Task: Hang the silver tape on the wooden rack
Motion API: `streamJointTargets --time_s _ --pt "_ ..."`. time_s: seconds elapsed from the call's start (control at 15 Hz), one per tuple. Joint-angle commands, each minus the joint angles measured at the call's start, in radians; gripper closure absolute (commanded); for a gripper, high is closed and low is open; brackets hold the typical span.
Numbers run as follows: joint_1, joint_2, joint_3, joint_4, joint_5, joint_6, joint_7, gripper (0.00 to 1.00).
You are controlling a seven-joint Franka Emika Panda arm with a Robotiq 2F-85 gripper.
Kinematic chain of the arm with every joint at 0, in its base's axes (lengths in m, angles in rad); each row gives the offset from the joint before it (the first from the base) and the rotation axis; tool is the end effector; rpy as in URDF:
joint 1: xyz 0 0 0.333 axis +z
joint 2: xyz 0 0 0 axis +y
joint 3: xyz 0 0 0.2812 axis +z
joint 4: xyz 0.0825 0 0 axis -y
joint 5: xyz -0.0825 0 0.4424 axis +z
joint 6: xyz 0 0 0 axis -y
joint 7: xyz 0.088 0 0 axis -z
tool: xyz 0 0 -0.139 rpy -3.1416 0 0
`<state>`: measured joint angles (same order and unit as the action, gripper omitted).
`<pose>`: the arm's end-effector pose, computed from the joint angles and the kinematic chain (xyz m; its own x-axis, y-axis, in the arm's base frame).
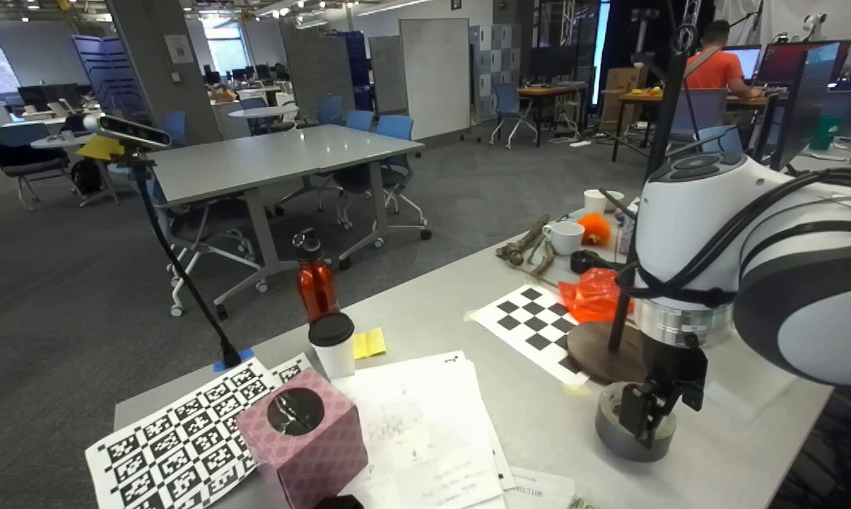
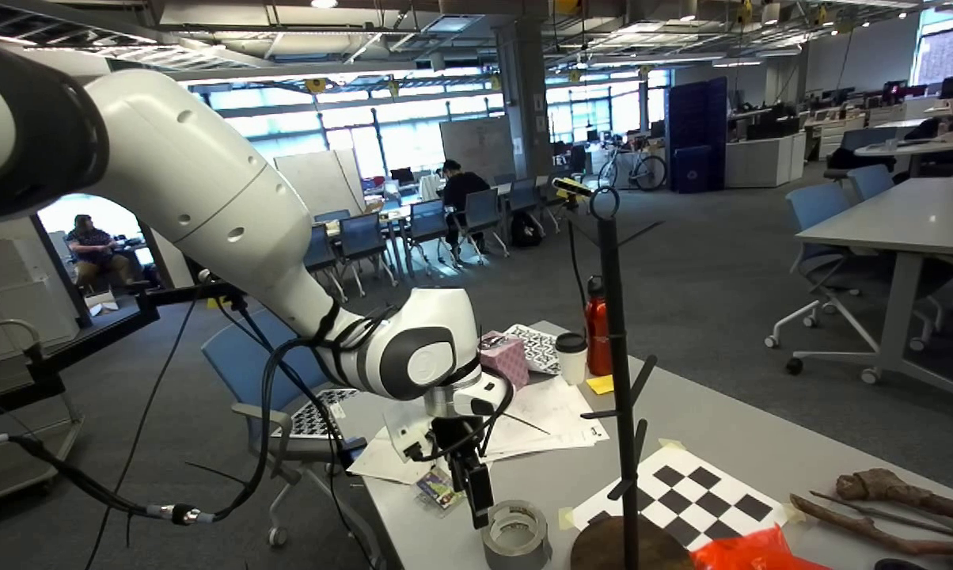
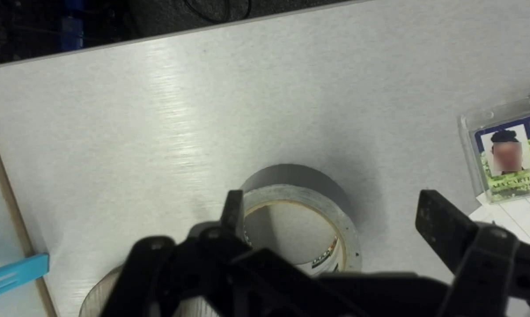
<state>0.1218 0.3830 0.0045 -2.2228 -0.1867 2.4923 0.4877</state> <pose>0.5462 0.0670 0.0768 0.9760 -0.2088 -0.0624 -0.1987 -0.9702 0.1385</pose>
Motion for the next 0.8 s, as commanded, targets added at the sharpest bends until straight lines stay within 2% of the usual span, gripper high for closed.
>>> streamJointTargets --time_s 0.0,0.73 --pt "0.037 0.062 -0.028 0.061 -0.012 0.017 -0.025 0.00" --pt "0.070 0.215 -0.054 0.238 -0.010 -0.002 -0.080 0.00"
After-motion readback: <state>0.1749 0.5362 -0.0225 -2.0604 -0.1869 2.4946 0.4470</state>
